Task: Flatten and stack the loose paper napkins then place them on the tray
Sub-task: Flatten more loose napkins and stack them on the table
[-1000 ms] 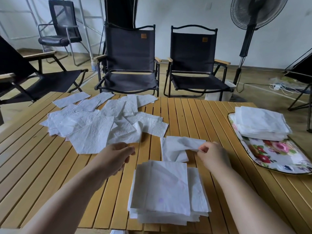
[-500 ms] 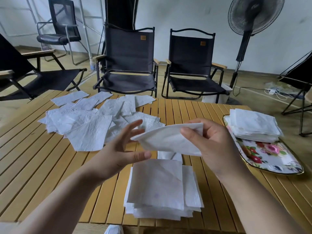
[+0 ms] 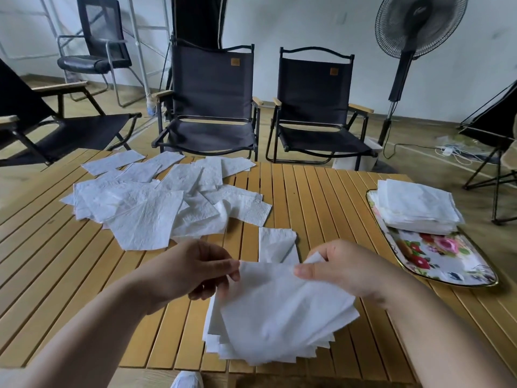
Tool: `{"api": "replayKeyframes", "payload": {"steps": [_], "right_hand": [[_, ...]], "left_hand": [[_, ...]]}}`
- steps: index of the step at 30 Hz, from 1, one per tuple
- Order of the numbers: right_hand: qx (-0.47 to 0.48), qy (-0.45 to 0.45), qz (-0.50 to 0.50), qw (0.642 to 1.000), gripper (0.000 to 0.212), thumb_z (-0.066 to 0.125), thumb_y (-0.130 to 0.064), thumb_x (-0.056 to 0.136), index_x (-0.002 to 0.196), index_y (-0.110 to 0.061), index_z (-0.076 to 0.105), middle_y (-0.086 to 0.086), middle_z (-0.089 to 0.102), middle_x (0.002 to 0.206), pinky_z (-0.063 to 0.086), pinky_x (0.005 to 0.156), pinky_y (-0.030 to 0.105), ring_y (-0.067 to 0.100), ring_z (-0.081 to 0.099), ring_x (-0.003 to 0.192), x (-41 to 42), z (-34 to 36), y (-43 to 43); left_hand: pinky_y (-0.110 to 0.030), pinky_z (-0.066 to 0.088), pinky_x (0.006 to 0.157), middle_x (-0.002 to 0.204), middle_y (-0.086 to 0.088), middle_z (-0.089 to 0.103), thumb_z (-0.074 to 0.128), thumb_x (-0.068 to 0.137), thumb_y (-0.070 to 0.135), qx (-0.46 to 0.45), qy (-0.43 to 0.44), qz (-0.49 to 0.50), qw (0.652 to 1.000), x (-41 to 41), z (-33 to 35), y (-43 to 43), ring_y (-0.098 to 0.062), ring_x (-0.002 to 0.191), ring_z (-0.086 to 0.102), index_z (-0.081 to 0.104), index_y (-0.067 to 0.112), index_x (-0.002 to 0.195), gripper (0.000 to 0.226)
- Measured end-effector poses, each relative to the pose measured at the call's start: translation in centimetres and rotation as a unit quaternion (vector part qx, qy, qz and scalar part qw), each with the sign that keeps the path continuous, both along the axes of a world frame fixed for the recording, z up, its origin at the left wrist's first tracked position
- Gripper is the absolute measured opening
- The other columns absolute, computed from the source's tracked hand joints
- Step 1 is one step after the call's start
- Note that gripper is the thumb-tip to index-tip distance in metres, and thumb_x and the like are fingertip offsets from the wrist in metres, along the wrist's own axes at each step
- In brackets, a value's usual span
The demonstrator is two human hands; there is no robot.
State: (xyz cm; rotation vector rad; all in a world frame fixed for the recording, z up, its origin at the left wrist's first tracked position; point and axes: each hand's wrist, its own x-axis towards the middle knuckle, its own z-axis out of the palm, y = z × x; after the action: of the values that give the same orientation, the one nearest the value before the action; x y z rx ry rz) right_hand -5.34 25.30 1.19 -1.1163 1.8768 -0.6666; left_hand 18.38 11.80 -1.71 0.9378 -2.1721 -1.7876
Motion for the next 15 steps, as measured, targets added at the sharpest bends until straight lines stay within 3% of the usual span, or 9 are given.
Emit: {"api": "replayKeyframes", "payload": {"steps": [2, 4, 7, 9, 11, 13, 15], "right_hand": [[0.019, 0.002, 0.012, 1.000, 0.025, 0.077, -0.039, 0.086, 0.078, -0.016, 0.071, -0.001, 0.073, 0.073, 0.048, 0.065, 0.030, 0.015, 0.069, 0.068, 0.19, -0.05, -0.15], [-0.023, -0.030, -0.009, 0.999, 0.020, 0.076, -0.036, 0.087, 0.080, -0.018, 0.073, 0.000, 0.076, 0.079, 0.051, 0.069, 0.033, 0.019, 0.073, 0.074, 0.53, 0.01, -0.34], [-0.107, -0.115, -0.050, 0.986, 0.024, 0.076, -0.037, 0.080, 0.082, -0.013, 0.072, 0.006, 0.075, 0.081, 0.052, 0.068, 0.033, 0.023, 0.071, 0.075, 0.92, 0.38, -0.54], [-0.135, -0.170, -0.080, 0.973, 0.027, 0.076, -0.037, 0.075, 0.083, -0.011, 0.072, 0.010, 0.074, 0.083, 0.053, 0.067, 0.032, 0.024, 0.070, 0.075, 0.89, 0.52, -0.62], [-0.144, -0.216, -0.110, 0.959, 0.024, 0.077, -0.034, 0.072, 0.082, -0.013, 0.074, 0.013, 0.075, 0.087, 0.054, 0.070, 0.035, 0.026, 0.071, 0.077, 0.70, 0.48, -0.67], [-0.143, -0.236, -0.126, 0.953, 0.020, 0.077, -0.031, 0.072, 0.081, -0.013, 0.076, 0.015, 0.076, 0.089, 0.055, 0.072, 0.038, 0.028, 0.072, 0.078, 0.55, 0.40, -0.62], [-0.135, -0.219, -0.128, 0.958, 0.022, 0.076, -0.030, 0.077, 0.087, -0.011, 0.075, 0.015, 0.077, 0.093, 0.057, 0.071, 0.036, 0.029, 0.074, 0.081, 0.41, 0.25, -0.53]], "left_hand": [[-0.023, 0.035, 0.049, 0.074, -0.010, 0.068, 0.064, 0.091, 0.040, 0.004, 0.007, 0.000, 1.000, 0.05, -0.01, -0.13, -0.015, 0.058, 0.050, 0.072, 0.009, 0.088, 0.033], [-0.021, 0.035, 0.049, 0.084, -0.011, 0.071, 0.070, 0.084, 0.056, 0.022, 0.012, -0.016, 1.000, 0.20, 0.03, -0.30, -0.015, 0.062, 0.053, 0.072, 0.011, 0.093, 0.046], [-0.021, 0.032, 0.050, 0.079, -0.003, 0.065, 0.071, 0.074, 0.060, 0.019, 0.001, -0.054, 0.998, 0.19, 0.24, -0.19, -0.012, 0.064, 0.048, 0.072, 0.010, 0.097, 0.055], [-0.020, 0.030, 0.051, 0.071, 0.000, 0.053, 0.073, 0.076, 0.057, 0.019, -0.005, -0.065, 0.998, 0.07, 0.26, -0.12, -0.011, 0.061, 0.042, 0.071, 0.008, 0.099, 0.054], [-0.021, 0.028, 0.051, 0.066, -0.001, 0.044, 0.076, 0.083, 0.045, 0.018, -0.004, -0.064, 0.998, 0.08, 0.25, -0.15, -0.011, 0.057, 0.036, 0.072, 0.011, 0.090, 0.034], [-0.021, 0.029, 0.051, 0.065, -0.003, 0.044, 0.074, 0.089, 0.032, 0.020, 0.002, -0.057, 0.998, 0.20, 0.21, -0.26, -0.011, 0.057, 0.035, 0.071, 0.016, 0.081, 0.018], [-0.020, 0.031, 0.051, 0.066, -0.003, 0.047, 0.067, 0.093, 0.023, 0.036, 0.018, -0.035, 0.999, 0.25, 0.10, -0.35, -0.011, 0.058, 0.039, 0.066, 0.017, 0.078, 0.016]]}}
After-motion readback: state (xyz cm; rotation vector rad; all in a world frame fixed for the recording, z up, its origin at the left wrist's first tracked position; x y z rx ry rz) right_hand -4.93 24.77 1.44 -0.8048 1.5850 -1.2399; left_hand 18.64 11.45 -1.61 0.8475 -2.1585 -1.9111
